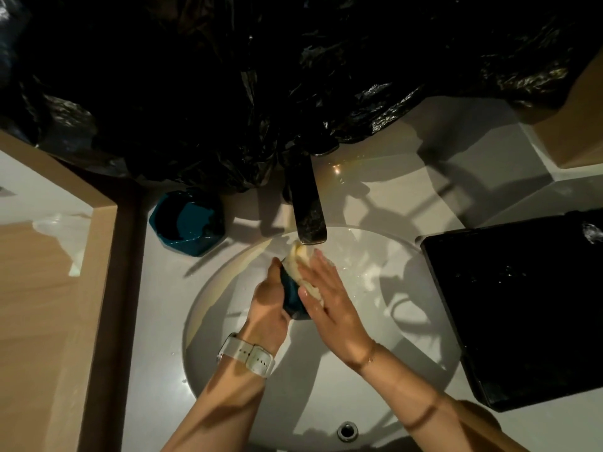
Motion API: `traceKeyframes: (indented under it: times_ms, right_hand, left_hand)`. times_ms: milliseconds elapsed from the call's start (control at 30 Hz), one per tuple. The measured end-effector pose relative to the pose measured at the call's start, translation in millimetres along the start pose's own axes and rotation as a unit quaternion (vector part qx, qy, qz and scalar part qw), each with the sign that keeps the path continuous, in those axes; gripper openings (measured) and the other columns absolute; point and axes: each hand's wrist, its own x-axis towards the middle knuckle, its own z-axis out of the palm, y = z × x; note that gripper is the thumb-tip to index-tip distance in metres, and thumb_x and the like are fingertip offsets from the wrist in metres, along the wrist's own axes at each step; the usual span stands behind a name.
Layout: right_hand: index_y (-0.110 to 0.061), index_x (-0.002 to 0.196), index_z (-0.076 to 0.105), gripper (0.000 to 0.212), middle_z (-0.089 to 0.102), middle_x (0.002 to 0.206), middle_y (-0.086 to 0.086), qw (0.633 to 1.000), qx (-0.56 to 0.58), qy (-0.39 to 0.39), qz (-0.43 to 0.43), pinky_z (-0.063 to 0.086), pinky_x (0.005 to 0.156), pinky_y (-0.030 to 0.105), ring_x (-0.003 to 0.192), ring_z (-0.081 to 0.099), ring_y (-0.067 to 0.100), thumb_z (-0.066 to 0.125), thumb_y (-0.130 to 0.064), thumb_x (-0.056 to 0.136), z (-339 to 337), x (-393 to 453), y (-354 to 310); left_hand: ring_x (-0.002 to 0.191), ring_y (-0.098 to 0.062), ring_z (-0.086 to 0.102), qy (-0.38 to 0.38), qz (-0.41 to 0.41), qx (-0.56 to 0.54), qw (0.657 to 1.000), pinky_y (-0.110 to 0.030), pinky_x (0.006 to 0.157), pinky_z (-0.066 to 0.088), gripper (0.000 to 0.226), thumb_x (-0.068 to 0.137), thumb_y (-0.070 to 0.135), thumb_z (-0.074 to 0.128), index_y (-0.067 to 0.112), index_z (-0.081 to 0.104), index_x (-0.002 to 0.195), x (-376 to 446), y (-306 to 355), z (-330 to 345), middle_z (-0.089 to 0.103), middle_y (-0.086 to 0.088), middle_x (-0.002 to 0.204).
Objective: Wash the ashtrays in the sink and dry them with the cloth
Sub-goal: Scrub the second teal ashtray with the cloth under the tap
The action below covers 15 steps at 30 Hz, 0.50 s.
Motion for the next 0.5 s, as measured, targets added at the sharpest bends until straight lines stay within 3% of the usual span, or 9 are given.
traceKeyframes:
  times_ms: [67, 100, 167, 233, 300, 367, 400, 433, 500]
  right_hand:
    - [-0.043, 0.124, 0.053, 0.029, 0.051, 0.137, -0.012, 0.995, 0.077, 0.037, 0.046, 0.027, 0.115, 0.028, 0.136, 0.038, 0.007, 0.045, -0.027, 0.101, 1, 16, -8]
    - [-0.035, 0.112, 0.060, 0.020, 0.061, 0.119, -0.007, 0.988, 0.112, 0.059, 0.088, 0.039, 0.104, 0.029, 0.119, 0.053, 0.007, 0.047, -0.024, 0.101, 0, 27, -11]
    - [-0.027, 0.095, 0.059, 0.013, 0.065, 0.092, -0.001, 0.965, 0.163, 0.088, 0.186, 0.047, 0.084, 0.032, 0.087, 0.062, 0.010, 0.047, -0.027, 0.100, -1, 43, -15]
    - [-0.025, 0.106, 0.059, 0.017, 0.066, 0.101, 0.002, 0.959, 0.184, 0.079, 0.200, 0.048, 0.087, 0.032, 0.095, 0.063, 0.012, 0.047, -0.035, 0.099, 0, 41, -14]
    - [-0.034, 0.130, 0.050, 0.032, 0.052, 0.137, -0.004, 0.971, 0.180, 0.033, 0.154, 0.037, 0.109, 0.032, 0.131, 0.045, 0.010, 0.044, -0.038, 0.099, 9, 21, -12]
    - [-0.049, 0.139, 0.036, 0.041, 0.023, 0.156, -0.019, 0.973, 0.175, 0.013, 0.151, 0.017, 0.121, 0.037, 0.146, 0.013, 0.003, 0.040, -0.047, 0.098, 21, 1, -15]
    - [-0.050, 0.141, 0.033, 0.043, 0.019, 0.156, -0.021, 0.974, 0.172, 0.026, 0.147, 0.016, 0.121, 0.040, 0.147, 0.010, 0.003, 0.037, -0.050, 0.098, 24, -1, -18]
    - [-0.047, 0.142, 0.033, 0.043, 0.025, 0.155, -0.017, 0.975, 0.172, 0.041, 0.136, 0.022, 0.119, 0.040, 0.146, 0.016, 0.006, 0.034, -0.051, 0.099, 25, 0, -19]
    - [-0.031, 0.134, 0.045, 0.038, 0.047, 0.137, -0.003, 0.968, 0.201, 0.065, 0.138, 0.043, 0.103, 0.031, 0.130, 0.043, 0.011, 0.031, -0.045, 0.102, 17, 12, -21]
  left_hand:
    - [0.085, -0.028, 0.068, 0.021, 0.032, 0.044, 0.998, -0.042, 0.064, 0.059, 0.047, 0.100, 0.053, 0.040, 0.014, 0.065, 0.106, -1, -2, 1, 0.070, -0.011, 0.096]
    - [0.087, -0.027, 0.067, 0.032, 0.051, 0.068, 0.996, -0.042, 0.071, 0.058, 0.045, 0.100, 0.052, 0.041, 0.015, 0.064, 0.104, -3, -3, 3, 0.070, -0.010, 0.096]
    - [0.083, -0.021, 0.065, 0.043, 0.086, 0.092, 0.991, -0.036, 0.072, 0.055, 0.038, 0.101, 0.050, 0.042, 0.017, 0.062, 0.100, -4, -7, 4, 0.068, -0.006, 0.093]
    - [0.076, -0.018, 0.063, 0.056, 0.098, 0.102, 0.988, -0.030, 0.062, 0.051, 0.037, 0.102, 0.049, 0.041, 0.018, 0.060, 0.092, -5, -4, 5, 0.066, -0.004, 0.086]
    - [0.071, -0.019, 0.063, 0.072, 0.104, 0.116, 0.985, -0.025, 0.050, 0.050, 0.043, 0.103, 0.048, 0.038, 0.015, 0.061, 0.088, -2, 3, 5, 0.065, -0.005, 0.082]
    - [0.078, -0.025, 0.069, 0.073, 0.116, 0.126, 0.982, -0.031, 0.058, 0.059, 0.049, 0.102, 0.050, 0.039, 0.010, 0.067, 0.097, 2, 4, 3, 0.071, -0.011, 0.088]
    - [0.083, -0.027, 0.070, 0.075, 0.125, 0.131, 0.981, -0.038, 0.071, 0.061, 0.049, 0.101, 0.051, 0.040, 0.011, 0.068, 0.099, 2, 1, 3, 0.072, -0.011, 0.093]
    - [0.087, -0.026, 0.070, 0.075, 0.138, 0.133, 0.979, -0.040, 0.080, 0.060, 0.046, 0.100, 0.052, 0.042, 0.015, 0.069, 0.097, 0, -3, 4, 0.073, -0.010, 0.095]
    - [0.082, -0.018, 0.070, 0.068, 0.172, 0.134, 0.973, -0.031, 0.073, 0.058, 0.038, 0.100, 0.051, 0.045, 0.022, 0.067, 0.087, -3, -11, 5, 0.073, -0.007, 0.094]
